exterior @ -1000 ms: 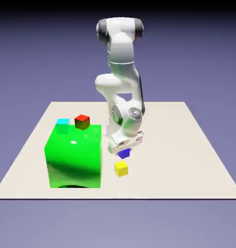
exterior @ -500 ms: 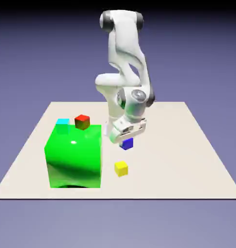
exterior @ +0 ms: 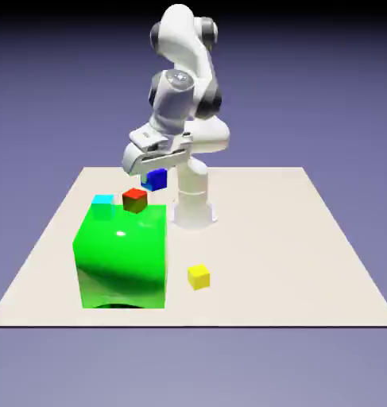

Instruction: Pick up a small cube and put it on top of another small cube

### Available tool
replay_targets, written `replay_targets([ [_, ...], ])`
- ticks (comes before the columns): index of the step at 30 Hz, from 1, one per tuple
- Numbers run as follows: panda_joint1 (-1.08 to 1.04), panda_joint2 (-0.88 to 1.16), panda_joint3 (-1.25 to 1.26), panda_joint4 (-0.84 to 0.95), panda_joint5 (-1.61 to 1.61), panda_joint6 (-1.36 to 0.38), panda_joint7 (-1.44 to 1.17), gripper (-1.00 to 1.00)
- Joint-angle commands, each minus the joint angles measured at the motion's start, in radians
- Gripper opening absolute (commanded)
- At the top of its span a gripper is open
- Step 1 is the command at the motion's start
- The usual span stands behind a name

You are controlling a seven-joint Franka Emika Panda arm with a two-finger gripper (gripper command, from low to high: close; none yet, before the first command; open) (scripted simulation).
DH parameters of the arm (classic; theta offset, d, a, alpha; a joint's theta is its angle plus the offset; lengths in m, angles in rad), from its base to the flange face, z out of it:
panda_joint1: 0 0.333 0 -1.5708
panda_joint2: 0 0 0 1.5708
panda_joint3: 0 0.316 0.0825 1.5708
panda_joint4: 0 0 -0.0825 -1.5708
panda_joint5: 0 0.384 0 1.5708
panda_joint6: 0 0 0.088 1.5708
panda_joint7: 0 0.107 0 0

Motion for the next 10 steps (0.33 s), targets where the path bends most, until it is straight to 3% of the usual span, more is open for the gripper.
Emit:
replay_targets([
  [1, -0.022, -0.011, -0.023, -0.02, 0.019, -0.022, 0.016, -1.0],
  [7, -0.048, 0.014, -0.079, -0.17, -0.036, 0.156, 0.036, -1.0],
  [8, -0.048, 0.014, -0.079, -0.17, -0.036, 0.156, 0.036, 1.0],
  [10, -0.042, 0.008, -0.066, -0.134, -0.023, 0.113, 0.031, 1.0],
])
